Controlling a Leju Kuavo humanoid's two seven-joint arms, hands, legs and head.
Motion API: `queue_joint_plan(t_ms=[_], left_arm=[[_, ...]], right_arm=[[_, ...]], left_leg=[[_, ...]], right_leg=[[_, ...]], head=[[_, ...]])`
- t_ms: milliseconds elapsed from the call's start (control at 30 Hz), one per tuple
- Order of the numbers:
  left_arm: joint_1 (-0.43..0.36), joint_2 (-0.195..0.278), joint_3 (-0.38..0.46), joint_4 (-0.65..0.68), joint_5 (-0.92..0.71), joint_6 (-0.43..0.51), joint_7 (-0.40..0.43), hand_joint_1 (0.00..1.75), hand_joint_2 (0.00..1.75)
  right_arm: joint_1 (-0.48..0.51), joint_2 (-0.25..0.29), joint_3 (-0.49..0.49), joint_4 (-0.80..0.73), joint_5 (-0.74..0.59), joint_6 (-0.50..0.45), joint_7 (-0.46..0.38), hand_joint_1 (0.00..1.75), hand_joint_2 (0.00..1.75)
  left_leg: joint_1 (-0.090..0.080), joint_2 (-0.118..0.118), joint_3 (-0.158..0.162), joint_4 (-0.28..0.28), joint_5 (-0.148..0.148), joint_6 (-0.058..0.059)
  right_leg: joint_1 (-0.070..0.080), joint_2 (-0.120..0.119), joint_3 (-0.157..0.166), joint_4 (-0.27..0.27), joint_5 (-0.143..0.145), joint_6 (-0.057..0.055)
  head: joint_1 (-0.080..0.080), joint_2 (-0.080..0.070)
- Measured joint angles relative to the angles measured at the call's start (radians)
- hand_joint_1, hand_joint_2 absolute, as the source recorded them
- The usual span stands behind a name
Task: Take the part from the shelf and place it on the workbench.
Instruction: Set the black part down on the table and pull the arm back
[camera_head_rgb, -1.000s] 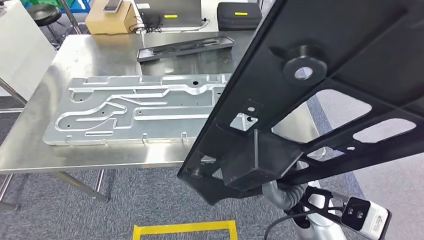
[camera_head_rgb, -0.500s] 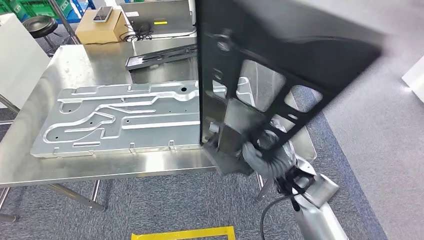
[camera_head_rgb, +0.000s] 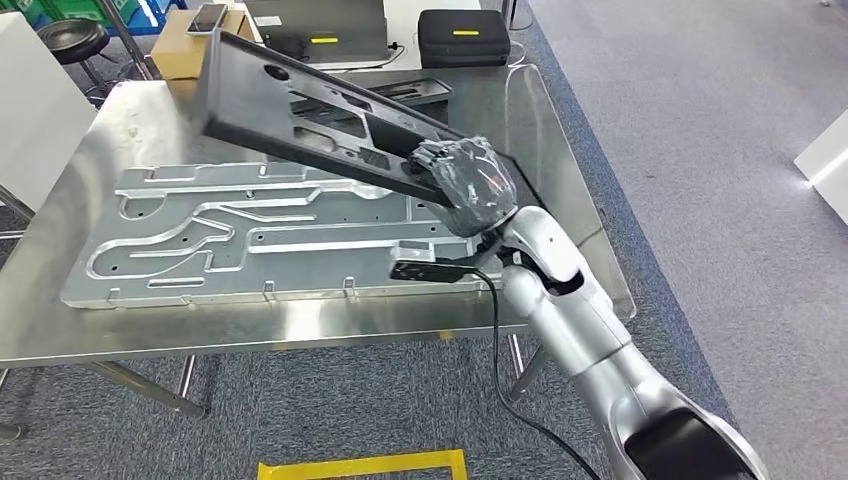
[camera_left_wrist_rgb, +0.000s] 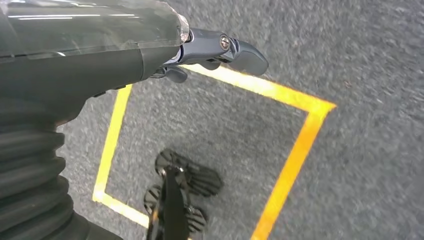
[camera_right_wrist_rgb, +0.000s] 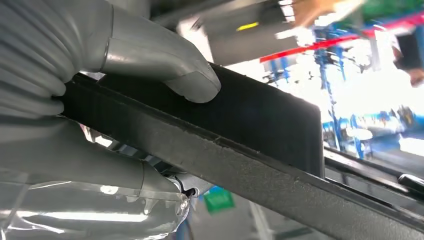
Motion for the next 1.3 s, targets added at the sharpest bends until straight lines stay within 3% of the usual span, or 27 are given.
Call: queue_joint_plan(t_ms=[100, 133, 167, 200, 267, 333, 433, 500, 600, 633, 667, 700, 767, 833, 933, 1000, 1033, 1100, 1133, 1167, 1200, 1233, 1267, 1300], left_arm=[[-0.004, -0.001, -0.001, 0.000, -0.011, -0.009, -0.006, 0.00, 1.75], [-0.004, -0.001, -0.002, 0.000, -0.015, -0.014, -0.009, 0.00, 1.75], [-0.004, -0.001, -0.003, 0.000, -0.019, -0.019, -0.013, 0.00, 1.75], [-0.004, -0.001, -0.004, 0.000, -0.025, -0.026, -0.017, 0.00, 1.75], [-0.005, -0.001, -0.009, 0.000, -0.039, -0.041, -0.023, 0.00, 1.75], [-0.009, 0.000, -0.019, 0.000, -0.051, -0.053, -0.024, 0.00, 1.75], [-0.015, 0.001, -0.030, 0.000, -0.061, -0.057, -0.018, 0.00, 1.75], [-0.018, 0.001, -0.035, 0.000, -0.063, -0.057, -0.013, 0.00, 1.75], [-0.022, 0.002, -0.038, 0.000, -0.063, -0.055, -0.012, 0.00, 1.75], [-0.022, 0.002, -0.039, 0.000, -0.062, -0.053, -0.012, 0.00, 1.75], [-0.021, 0.002, -0.041, 0.000, -0.062, -0.052, -0.012, 0.00, 1.75], [-0.019, 0.002, -0.043, 0.000, -0.062, -0.051, -0.014, 0.00, 1.75], [-0.018, 0.005, -0.047, 0.000, -0.062, -0.049, -0.019, 0.00, 1.75], [-0.018, 0.010, -0.049, 0.000, -0.063, -0.043, -0.024, 0.00, 1.75], [-0.017, 0.016, -0.053, 0.000, -0.068, -0.030, -0.033, 0.00, 1.75], [-0.017, 0.018, -0.054, 0.000, -0.073, -0.020, -0.042, 0.00, 1.75], [-0.018, 0.018, -0.054, 0.000, -0.075, -0.014, -0.047, 0.00, 1.75], [-0.017, 0.019, -0.056, 0.000, -0.080, -0.005, -0.057, 0.00, 1.75], [-0.017, 0.019, -0.057, 0.000, -0.082, -0.001, -0.060, 0.00, 1.75], [-0.016, 0.019, -0.059, 0.000, -0.083, 0.001, -0.062, 0.00, 1.75], [-0.016, 0.019, -0.060, 0.000, -0.083, 0.002, -0.064, 0.00, 1.75], [-0.016, 0.019, -0.061, 0.000, -0.083, 0.004, -0.066, 0.00, 1.75], [-0.016, 0.019, -0.062, 0.000, -0.083, 0.006, -0.068, 0.00, 1.75], [-0.015, 0.020, -0.063, 0.000, -0.085, 0.011, -0.070, 0.00, 1.31]], right_arm=[[-0.095, 0.037, 0.072, 0.146, 0.138, -0.006, 0.058, 1.75, 1.75], [-0.122, 0.050, 0.095, 0.200, 0.170, 0.000, 0.072, 1.75, 1.75], [-0.145, 0.061, 0.117, 0.253, 0.198, 0.008, 0.085, 1.75, 1.75], [-0.168, 0.073, 0.139, 0.311, 0.221, 0.018, 0.098, 1.75, 1.75], [-0.215, 0.090, 0.173, 0.418, 0.250, 0.040, 0.114, 1.75, 1.75], [-0.255, 0.101, 0.200, 0.519, 0.267, 0.063, 0.124, 1.75, 1.75], [-0.278, 0.106, 0.225, 0.642, 0.280, 0.087, 0.132, 1.75, 1.75], [-0.289, 0.105, 0.236, 0.701, 0.290, 0.103, 0.136, 1.75, 1.75], [-0.298, 0.105, 0.253, 0.770, 0.304, 0.110, 0.136, 1.75, 1.75], [-0.296, 0.104, 0.257, 0.790, 0.306, 0.108, 0.135, 1.75, 1.75], [-0.294, 0.103, 0.260, 0.806, 0.307, 0.104, 0.133, 1.75, 1.75], [-0.292, 0.103, 0.262, 0.819, 0.306, 0.099, 0.132, 1.75, 1.75], [-0.290, 0.101, 0.262, 0.838, 0.305, 0.083, 0.132, 1.75, 1.75], [-0.289, 0.098, 0.262, 0.852, 0.304, 0.058, 0.132, 1.75, 1.75], [-0.281, 0.090, 0.262, 0.869, 0.304, 0.021, 0.132, 1.75, 1.75], [-0.276, 0.084, 0.262, 0.877, 0.303, -0.004, 0.129, 1.75, 1.75], [-0.274, 0.080, 0.262, 0.881, 0.302, -0.016, 0.126, 1.75, 1.75], [-0.265, 0.073, 0.262, 0.889, 0.297, -0.029, 0.121, 1.75, 1.75], [-0.258, 0.071, 0.262, 0.893, 0.294, -0.032, 0.119, 1.31, 1.31], [-0.251, 0.069, 0.262, 0.896, 0.292, -0.034, 0.118, 0.87, 0.87], [-0.247, 0.068, 0.262, 0.899, 0.291, -0.037, 0.118, 0.44, 0.44], [-0.245, 0.067, 0.262, 0.902, 0.289, -0.039, 0.117, 0.00, 0.00], [-0.244, 0.066, 0.262, 0.904, 0.288, -0.042, 0.116, 0.00, 0.00], [-0.245, 0.065, 0.261, 0.905, 0.285, -0.047, 0.113, 0.00, 0.00]], left_leg=[[0.001, 0.000, -0.002, -0.002, 0.003, 0.002], [0.001, -0.001, -0.002, -0.001, 0.002, 0.002], [0.001, -0.002, -0.001, -0.001, 0.002, 0.001], [0.001, -0.003, 0.001, 0.000, 0.000, -0.001], [0.000, -0.007, 0.002, 0.004, -0.004, -0.007], [-0.002, -0.009, -0.002, 0.010, -0.007, -0.015], [0.001, -0.011, -0.007, 0.010, -0.007, -0.031], [0.004, -0.011, -0.019, 0.041, -0.031, -0.042], [0.008, -0.011, -0.101, 0.221, -0.118, -0.054], [0.009, -0.011, -0.130, 0.277, -0.135, -0.057], [0.009, -0.011, -0.146, 0.302, -0.133, -0.058], [0.009, -0.011, -0.142, 0.285, -0.112, -0.057], [0.008, -0.011, -0.085, 0.151, -0.037, -0.050], [0.004, -0.012, -0.028, 0.032, 0.004, -0.040], [0.000, -0.013, -0.016, 0.007, 0.006, -0.026], [0.004, -0.011, -0.013, -0.001, 0.011, -0.014], [0.006, -0.009, -0.012, -0.005, 0.014, -0.009], [0.006, -0.008, -0.012, -0.006, 0.014, -0.003], [0.006, -0.008, -0.012, -0.005, 0.014, -0.002], [0.006, -0.008, -0.012, -0.004, 0.013, -0.002], [0.006, -0.008, -0.012, -0.002, 0.012, -0.003], [0.006, -0.008, -0.012, 0.001, 0.010, -0.004], [0.006, -0.009, -0.012, 0.005, 0.008, -0.006], [0.005, -0.009, -0.013, 0.009, 0.005, -0.010]], right_leg=[[-0.007, -0.001, -0.095, 0.195, -0.086, 0.011], [-0.010, -0.002, -0.116, 0.233, -0.090, 0.014], [-0.012, -0.002, -0.118, 0.233, -0.075, 0.015], [-0.013, -0.003, -0.100, 0.189, -0.042, 0.014], [-0.013, -0.006, -0.034, 0.046, 0.028, 0.008], [-0.010, -0.009, 0.004, -0.043, 0.055, 0.000], [-0.005, -0.009, 0.006, -0.058, 0.055, -0.014], [-0.010, -0.009, 0.009, -0.066, 0.060, -0.026], [-0.012, -0.005, 0.012, -0.070, 0.062, -0.034], [-0.012, -0.004, 0.012, -0.070, 0.061, -0.034], [-0.011, -0.002, 0.012, -0.070, 0.061, -0.034], [-0.011, 0.000, 0.012, -0.069, 0.060, -0.033], [-0.011, 0.004, 0.015, -0.068, 0.058, -0.029], [-0.008, 0.006, 0.015, -0.067, 0.056, -0.022], [-0.007, 0.007, 0.014, -0.067, 0.057, -0.006], [-0.007, 0.006, 0.005, -0.046, 0.040, 0.005], [-0.008, 0.005, -0.012, -0.008, 0.016, 0.010], [-0.012, 0.003, -0.074, 0.123, -0.050, 0.017], [-0.014, 0.003, -0.106, 0.187, -0.073, 0.020], [-0.016, 0.002, -0.124, 0.222, -0.078, 0.022], [-0.018, 0.001, -0.122, 0.216, -0.062, 0.023], [-0.020, -0.001, -0.101, 0.171, -0.032, 0.023], [-0.021, -0.002, -0.065, 0.099, 0.005, 0.021], [-0.021, -0.004, -0.031, 0.031, 0.030, 0.019]], head=[[0.000, 0.000], [0.000, 0.000], [0.000, 0.000], [0.000, 0.000], [0.000, 0.000], [0.000, 0.000], [0.000, 0.000], [0.000, 0.000], [0.000, 0.000], [0.000, 0.000], [0.000, 0.000], [0.000, 0.000], [0.000, 0.000], [0.000, 0.000], [0.000, 0.000], [0.000, 0.000], [0.000, 0.000], [0.000, 0.000], [0.000, 0.000], [0.000, 0.000], [0.000, 0.000], [0.000, 0.000], [0.000, 0.000], [0.000, 0.000]])
